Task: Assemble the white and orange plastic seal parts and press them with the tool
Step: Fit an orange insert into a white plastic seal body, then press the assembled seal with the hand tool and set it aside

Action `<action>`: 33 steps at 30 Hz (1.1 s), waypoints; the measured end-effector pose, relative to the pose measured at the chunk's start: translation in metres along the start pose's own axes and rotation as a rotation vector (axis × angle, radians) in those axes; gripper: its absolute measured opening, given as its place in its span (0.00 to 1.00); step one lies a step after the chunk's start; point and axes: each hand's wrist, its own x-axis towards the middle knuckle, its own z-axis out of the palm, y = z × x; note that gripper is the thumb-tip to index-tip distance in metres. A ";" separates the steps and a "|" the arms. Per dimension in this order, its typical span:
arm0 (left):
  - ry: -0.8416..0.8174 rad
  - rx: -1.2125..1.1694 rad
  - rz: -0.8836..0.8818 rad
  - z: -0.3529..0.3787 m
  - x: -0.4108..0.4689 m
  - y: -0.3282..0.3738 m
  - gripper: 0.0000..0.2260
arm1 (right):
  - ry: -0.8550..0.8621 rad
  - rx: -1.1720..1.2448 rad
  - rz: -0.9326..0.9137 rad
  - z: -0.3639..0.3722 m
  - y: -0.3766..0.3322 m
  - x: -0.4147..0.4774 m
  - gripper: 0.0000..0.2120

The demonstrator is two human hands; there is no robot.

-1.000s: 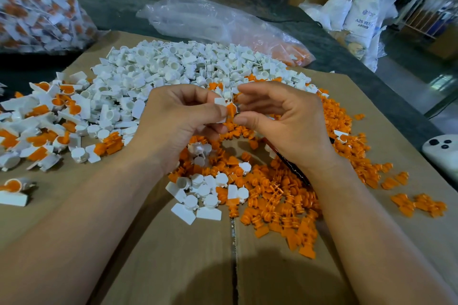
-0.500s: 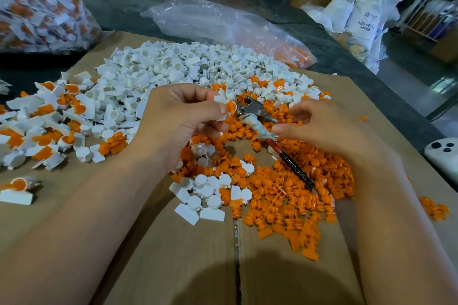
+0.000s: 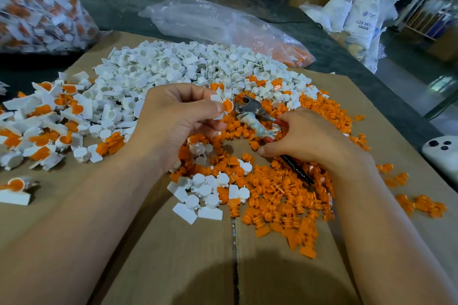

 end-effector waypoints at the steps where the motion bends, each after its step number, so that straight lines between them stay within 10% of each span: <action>1: 0.001 0.000 0.000 0.000 0.000 0.000 0.12 | 0.034 0.009 -0.002 -0.001 -0.002 0.000 0.26; 20: 0.125 -0.129 0.104 -0.002 0.007 -0.005 0.08 | 0.477 0.229 -0.137 -0.018 -0.005 -0.012 0.13; 33: 0.168 -0.104 0.213 -0.001 0.007 -0.006 0.08 | 0.430 0.113 -0.299 -0.003 -0.025 -0.016 0.14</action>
